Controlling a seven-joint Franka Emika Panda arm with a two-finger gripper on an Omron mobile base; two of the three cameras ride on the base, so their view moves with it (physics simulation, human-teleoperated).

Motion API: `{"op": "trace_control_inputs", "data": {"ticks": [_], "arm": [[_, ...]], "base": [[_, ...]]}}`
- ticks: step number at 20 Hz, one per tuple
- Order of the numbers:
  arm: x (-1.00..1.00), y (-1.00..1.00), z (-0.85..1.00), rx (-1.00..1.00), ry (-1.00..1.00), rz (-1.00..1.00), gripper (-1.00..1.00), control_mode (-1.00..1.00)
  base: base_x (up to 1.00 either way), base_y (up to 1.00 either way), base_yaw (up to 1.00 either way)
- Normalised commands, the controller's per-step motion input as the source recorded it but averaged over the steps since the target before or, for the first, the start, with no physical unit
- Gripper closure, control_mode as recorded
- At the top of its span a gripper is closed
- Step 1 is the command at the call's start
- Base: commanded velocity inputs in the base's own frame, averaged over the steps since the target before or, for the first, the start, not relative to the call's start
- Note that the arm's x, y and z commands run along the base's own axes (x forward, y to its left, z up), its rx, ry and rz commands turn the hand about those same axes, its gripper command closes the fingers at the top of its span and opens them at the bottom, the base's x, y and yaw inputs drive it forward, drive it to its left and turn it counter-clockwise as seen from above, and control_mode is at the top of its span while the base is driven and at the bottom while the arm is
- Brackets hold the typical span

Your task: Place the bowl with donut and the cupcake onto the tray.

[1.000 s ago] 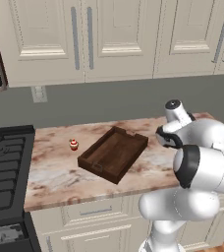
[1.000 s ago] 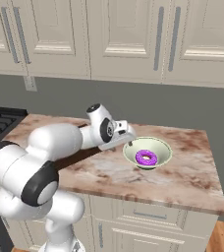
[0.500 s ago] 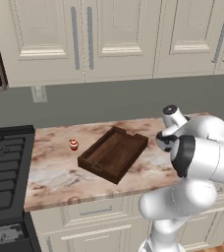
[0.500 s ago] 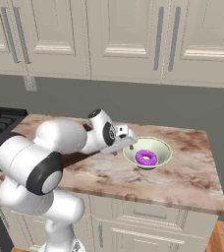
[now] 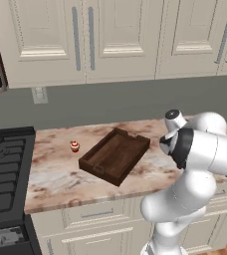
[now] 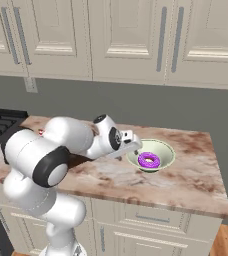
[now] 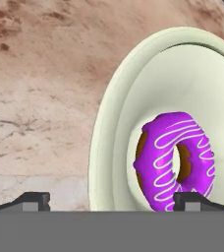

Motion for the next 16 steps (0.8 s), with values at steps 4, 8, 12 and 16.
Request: {"op": "trace_control_inputs", "data": {"ticks": [4,8,12,16], "arm": [[0.08,-0.13,-0.11,0.00,0.01,0.00,-1.00,-1.00],[0.02,-0.06,-0.14,0.00,0.00,0.00,-1.00,-1.00],[0.00,0.00,-0.03,0.00,0.00,0.00,1.00,-1.00],[0.00,0.00,0.00,0.00,0.00,0.00,1.00,-1.00]], "base": [[0.00,0.00,0.00],[0.00,0.00,0.00],[0.00,0.00,0.00],[0.00,0.00,0.00]]}}
